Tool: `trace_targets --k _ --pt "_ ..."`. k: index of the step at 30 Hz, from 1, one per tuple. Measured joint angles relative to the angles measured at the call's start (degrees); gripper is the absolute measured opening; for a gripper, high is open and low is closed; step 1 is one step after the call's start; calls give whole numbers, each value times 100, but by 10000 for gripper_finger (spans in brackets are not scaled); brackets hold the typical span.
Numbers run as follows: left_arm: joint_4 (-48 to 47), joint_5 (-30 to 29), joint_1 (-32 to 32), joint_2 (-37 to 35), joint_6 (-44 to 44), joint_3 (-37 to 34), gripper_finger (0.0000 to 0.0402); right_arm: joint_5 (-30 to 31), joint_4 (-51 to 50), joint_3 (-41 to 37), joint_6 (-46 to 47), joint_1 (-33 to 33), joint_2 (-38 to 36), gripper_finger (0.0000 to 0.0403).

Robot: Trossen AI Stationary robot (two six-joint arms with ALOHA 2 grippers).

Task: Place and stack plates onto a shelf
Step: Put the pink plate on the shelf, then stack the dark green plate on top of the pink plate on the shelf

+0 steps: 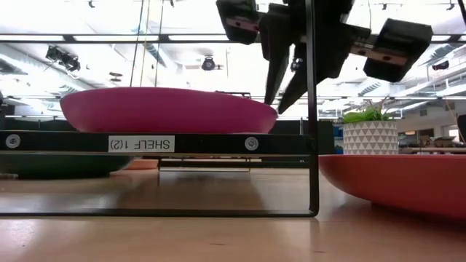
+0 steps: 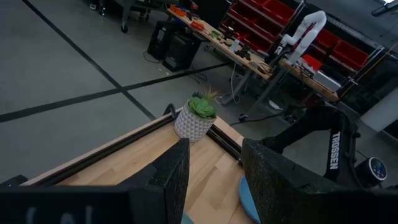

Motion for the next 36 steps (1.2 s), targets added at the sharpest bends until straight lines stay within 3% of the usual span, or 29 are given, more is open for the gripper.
trace_targets --k 7,11,16,24,31,36 --pt "-246 358 2 -2 -22 0 156 226 -27 0 408 -6 -258 57" --pt "-1126 379 3 10 332 0 156 495 -151 0 756 -13 -549 57" --pt "-2409 -159 2 169 772 -149 156 1345 -447 0 1414 -38 -1017 57" --pt "-2417 -482 9 496 1207 -1028 156 2456 -928 0 2529 -313 -1937 58" --pt "-2072 1148 137 495 1213 -2167 156 2512 -1466 0 3653 -623 -2699 58" --pt "-2447 1797 -259 114 1031 -2623 156 2515 -2152 0 4191 -649 -3086 58"
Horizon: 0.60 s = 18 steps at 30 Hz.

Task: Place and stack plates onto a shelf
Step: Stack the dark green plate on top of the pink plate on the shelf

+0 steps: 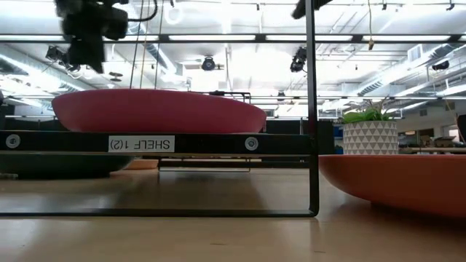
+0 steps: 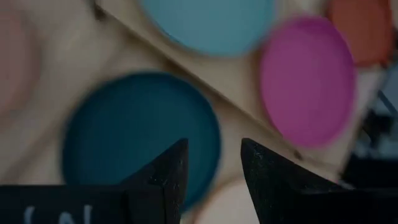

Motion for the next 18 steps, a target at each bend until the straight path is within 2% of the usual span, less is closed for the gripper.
trace_targets --k 4,10,18 --pt "-21 291 -840 -393 -102 -146 156 21 -471 0 -32 -69 -143 58" --pt "274 -109 -2569 -571 -1025 -506 156 45 -664 0 -152 -277 -168 57" --pt "1029 -1759 -4370 -215 -2357 -1011 156 148 -577 0 -123 -518 -166 53"
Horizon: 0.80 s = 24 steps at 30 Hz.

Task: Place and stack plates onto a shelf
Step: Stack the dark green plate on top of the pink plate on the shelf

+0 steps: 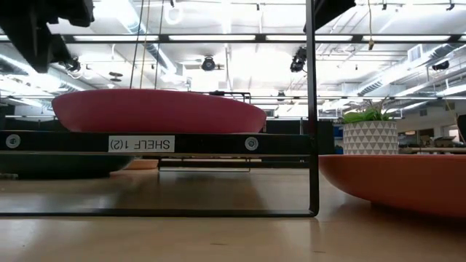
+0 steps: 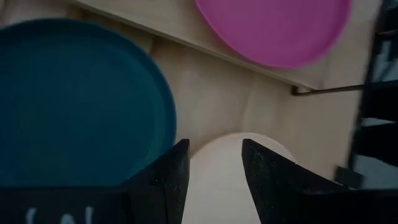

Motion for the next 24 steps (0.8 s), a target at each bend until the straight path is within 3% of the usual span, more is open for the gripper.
trace_targets --k 6,10,24 --pt "247 -1021 -561 524 -147 -217 156 43 -2 0 6 -141 0 52" --pt "306 -1387 -653 930 -130 -339 156 44 32 0 -46 -204 0 52" --pt "1543 -1393 -641 1941 -132 -820 156 -15 312 0 -51 -234 0 52"
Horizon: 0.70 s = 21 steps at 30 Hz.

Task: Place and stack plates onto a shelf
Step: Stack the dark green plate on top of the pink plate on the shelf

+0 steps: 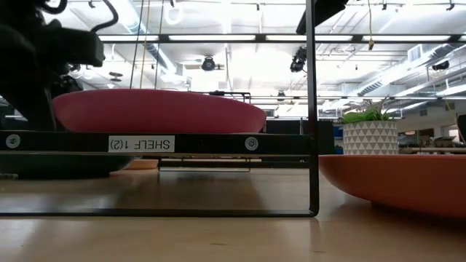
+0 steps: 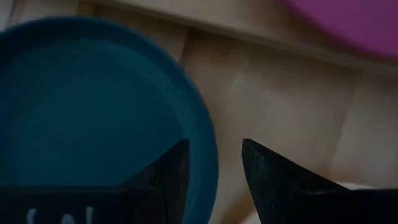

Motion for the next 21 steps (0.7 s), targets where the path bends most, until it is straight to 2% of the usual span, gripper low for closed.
trace_targets --k 14,18,21 --pt "258 -154 0 702 -30 -368 151 -136 41 0 18 7 2 52" --pt "265 -56 0 854 -32 -367 117 -138 84 0 42 13 2 52" --pt "259 118 1 852 -22 -344 70 -138 115 0 16 12 2 52"
